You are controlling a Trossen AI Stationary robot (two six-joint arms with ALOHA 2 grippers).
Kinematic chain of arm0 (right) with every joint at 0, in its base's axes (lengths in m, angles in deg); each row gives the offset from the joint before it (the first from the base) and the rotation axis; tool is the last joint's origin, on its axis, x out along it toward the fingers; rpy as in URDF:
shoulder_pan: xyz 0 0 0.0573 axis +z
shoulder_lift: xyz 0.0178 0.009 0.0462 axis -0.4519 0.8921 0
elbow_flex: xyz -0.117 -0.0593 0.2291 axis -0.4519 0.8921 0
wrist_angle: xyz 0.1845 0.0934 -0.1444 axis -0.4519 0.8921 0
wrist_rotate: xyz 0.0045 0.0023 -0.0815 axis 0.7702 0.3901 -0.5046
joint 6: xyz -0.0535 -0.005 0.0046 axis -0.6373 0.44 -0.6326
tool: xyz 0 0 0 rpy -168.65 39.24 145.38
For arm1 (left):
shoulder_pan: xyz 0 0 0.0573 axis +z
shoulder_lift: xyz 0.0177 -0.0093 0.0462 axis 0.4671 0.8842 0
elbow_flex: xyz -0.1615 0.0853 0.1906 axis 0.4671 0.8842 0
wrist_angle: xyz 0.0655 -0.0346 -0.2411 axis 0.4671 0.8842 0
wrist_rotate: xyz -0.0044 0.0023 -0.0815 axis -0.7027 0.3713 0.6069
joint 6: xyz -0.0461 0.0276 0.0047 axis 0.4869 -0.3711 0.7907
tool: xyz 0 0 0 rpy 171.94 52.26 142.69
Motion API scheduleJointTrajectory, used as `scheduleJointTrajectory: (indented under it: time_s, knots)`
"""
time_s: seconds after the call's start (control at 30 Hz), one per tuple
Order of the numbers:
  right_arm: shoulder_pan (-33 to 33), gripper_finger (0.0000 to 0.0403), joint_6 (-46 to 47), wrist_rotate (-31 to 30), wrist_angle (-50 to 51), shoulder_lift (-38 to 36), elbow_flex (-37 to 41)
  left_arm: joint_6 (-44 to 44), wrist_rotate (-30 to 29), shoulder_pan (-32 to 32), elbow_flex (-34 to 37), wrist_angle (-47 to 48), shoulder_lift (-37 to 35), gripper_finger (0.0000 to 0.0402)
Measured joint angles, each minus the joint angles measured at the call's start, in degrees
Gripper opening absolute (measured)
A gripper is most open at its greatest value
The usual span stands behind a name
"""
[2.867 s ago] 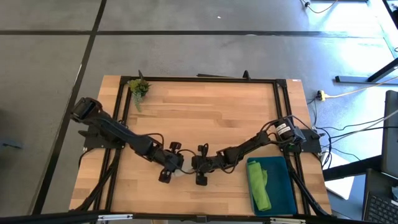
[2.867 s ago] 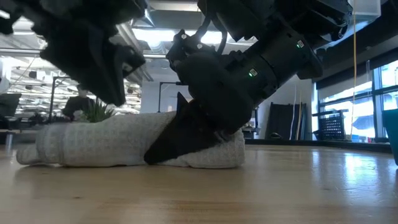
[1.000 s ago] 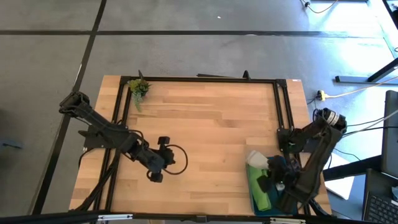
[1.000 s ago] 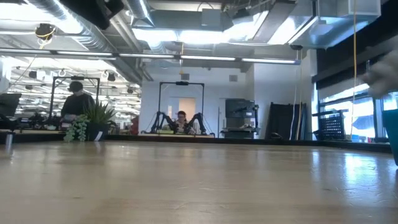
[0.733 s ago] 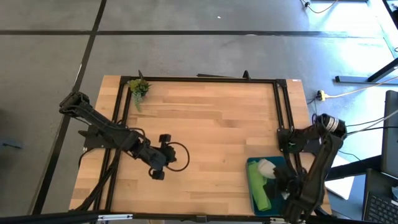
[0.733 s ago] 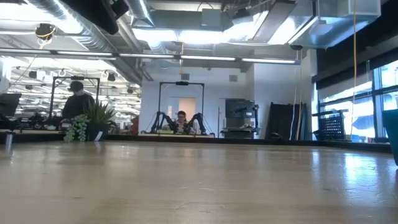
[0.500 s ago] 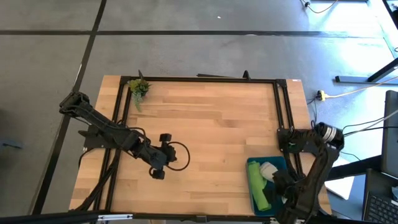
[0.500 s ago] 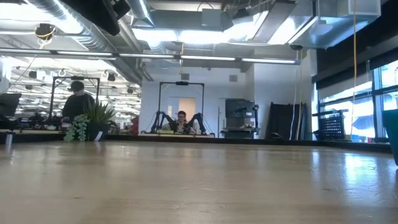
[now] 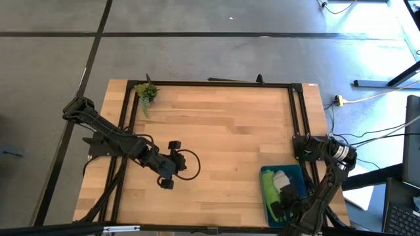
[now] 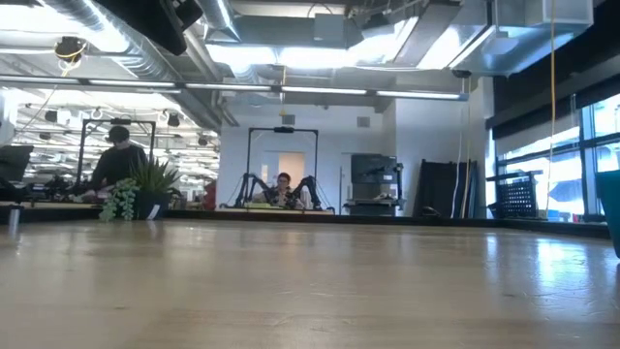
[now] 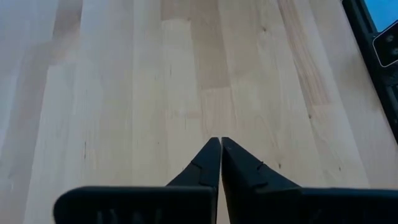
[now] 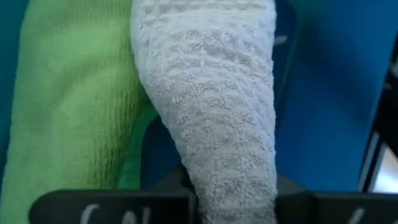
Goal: Roll microfiber towels into tight, uniform cylinder then place into a basket
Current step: Put the folded gray microfiber cloth into the bin, then return to Home Position
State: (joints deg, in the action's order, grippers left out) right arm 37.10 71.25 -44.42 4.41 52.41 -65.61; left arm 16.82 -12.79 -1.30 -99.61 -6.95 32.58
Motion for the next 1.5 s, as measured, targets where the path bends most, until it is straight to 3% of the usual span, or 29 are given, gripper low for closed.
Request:
scheduleJointTrajectory:
  time_s: [0.27,0.6,1.0,1.17,1.5]
  knots:
    - [-1.3,0.005,-0.1,0.6,-6.3,0.3,2.4,0.0,0.0,-0.5,0.0,0.0,0.0,0.0002]
    - [-1.7,0.0074,-1.7,1.7,-6.5,0.3,2.5,0.0,0.0,-1.4,0.0,-0.1,0.0,0.0005]
    - [-2.7,0.0194,-1.9,1.8,-6.5,0.3,2.5,0.0,0.0,-1.4,0.0,-0.4,0.0,0.0009]
    - [-4.0,0.0247,-3.2,5.5,-6.1,0.3,2.6,0.0,0.0,-1.4,0.0,-0.4,0.0,0.0003]
    - [-4.6,0.0272,-3.4,7.6,-2.3,-1.9,0.2,0.0,0.0,-1.4,0.0,-0.3,0.0,0.0009]
